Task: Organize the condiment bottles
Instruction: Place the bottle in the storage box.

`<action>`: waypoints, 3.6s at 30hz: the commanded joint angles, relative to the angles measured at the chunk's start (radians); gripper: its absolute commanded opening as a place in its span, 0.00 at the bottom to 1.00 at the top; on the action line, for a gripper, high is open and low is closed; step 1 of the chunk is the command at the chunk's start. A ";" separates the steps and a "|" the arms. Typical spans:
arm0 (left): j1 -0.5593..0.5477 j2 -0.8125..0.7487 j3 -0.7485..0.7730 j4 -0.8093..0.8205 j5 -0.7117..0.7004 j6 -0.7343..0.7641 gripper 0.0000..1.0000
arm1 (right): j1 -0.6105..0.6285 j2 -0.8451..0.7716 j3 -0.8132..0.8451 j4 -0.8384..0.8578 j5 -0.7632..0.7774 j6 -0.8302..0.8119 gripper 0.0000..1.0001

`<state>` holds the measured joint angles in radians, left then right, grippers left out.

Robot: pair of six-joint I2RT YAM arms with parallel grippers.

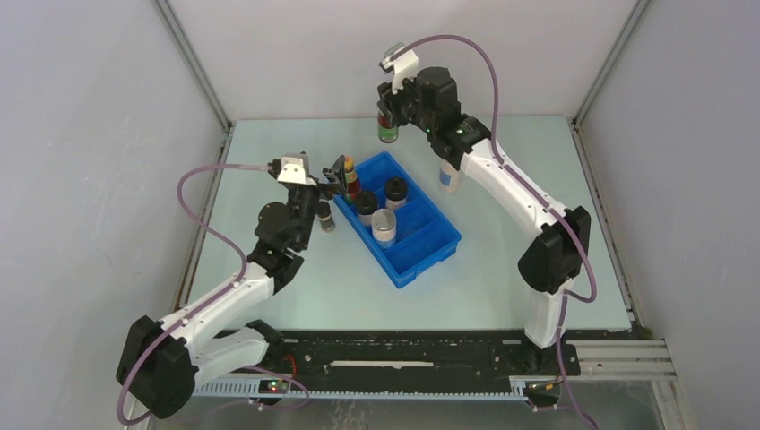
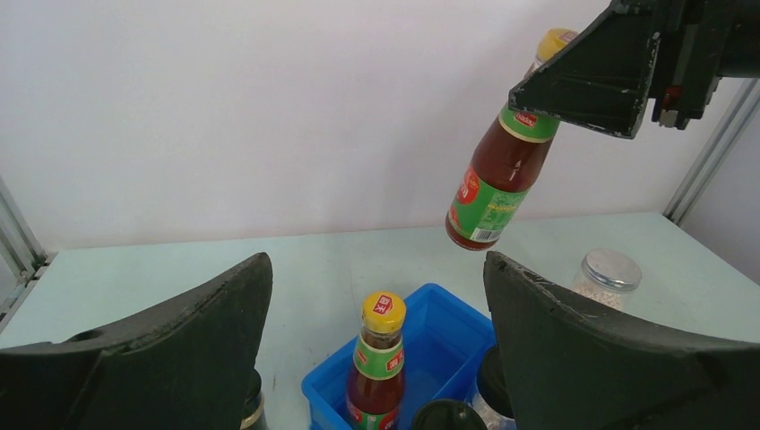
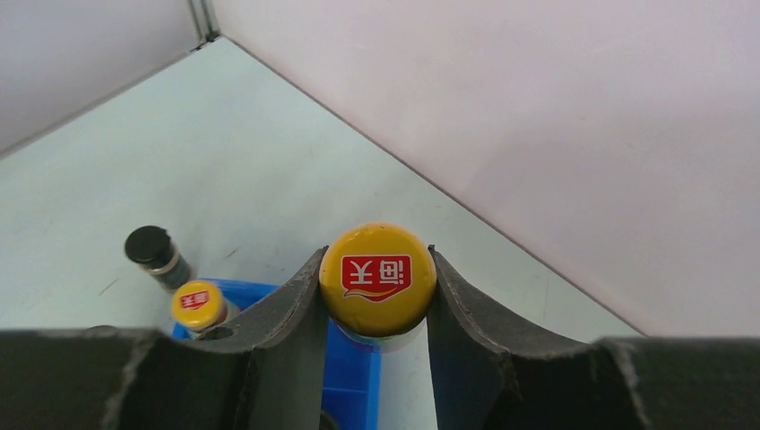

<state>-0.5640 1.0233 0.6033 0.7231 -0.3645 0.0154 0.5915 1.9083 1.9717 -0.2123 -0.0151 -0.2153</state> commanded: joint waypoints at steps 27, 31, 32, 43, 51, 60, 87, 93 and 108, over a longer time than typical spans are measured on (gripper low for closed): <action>0.004 -0.029 0.042 0.023 -0.011 -0.025 0.92 | 0.124 -0.122 -0.173 0.253 0.067 -0.018 0.00; 0.005 -0.014 0.045 0.035 -0.015 -0.023 0.92 | 0.117 -0.096 -0.164 0.255 0.050 -0.007 0.00; 0.004 -0.010 0.046 0.038 -0.015 -0.022 0.92 | 0.113 -0.090 -0.162 0.257 0.046 -0.004 0.00; 0.006 0.049 0.067 0.074 -0.020 -0.017 0.92 | 0.078 -0.005 -0.108 0.257 -0.014 0.036 0.00; 0.013 0.078 0.075 0.089 -0.016 -0.017 0.92 | 0.061 0.045 -0.080 0.268 -0.040 0.055 0.00; 0.019 0.101 0.066 0.106 -0.011 -0.017 0.92 | 0.041 0.069 -0.096 0.289 -0.056 0.069 0.00; 0.032 0.173 0.042 0.202 -0.001 -0.042 0.92 | 0.002 0.124 -0.149 0.358 -0.100 0.096 0.00; 0.035 0.177 0.028 0.225 0.002 -0.050 0.93 | 0.005 0.130 -0.177 0.377 -0.095 0.094 0.00; 0.035 0.205 -0.018 0.297 -0.008 -0.079 0.96 | 0.006 0.123 -0.285 0.456 -0.088 0.086 0.00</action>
<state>-0.5354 1.2194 0.6022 0.9562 -0.3630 -0.0475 0.5968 2.0659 1.6833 0.0559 -0.1062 -0.1287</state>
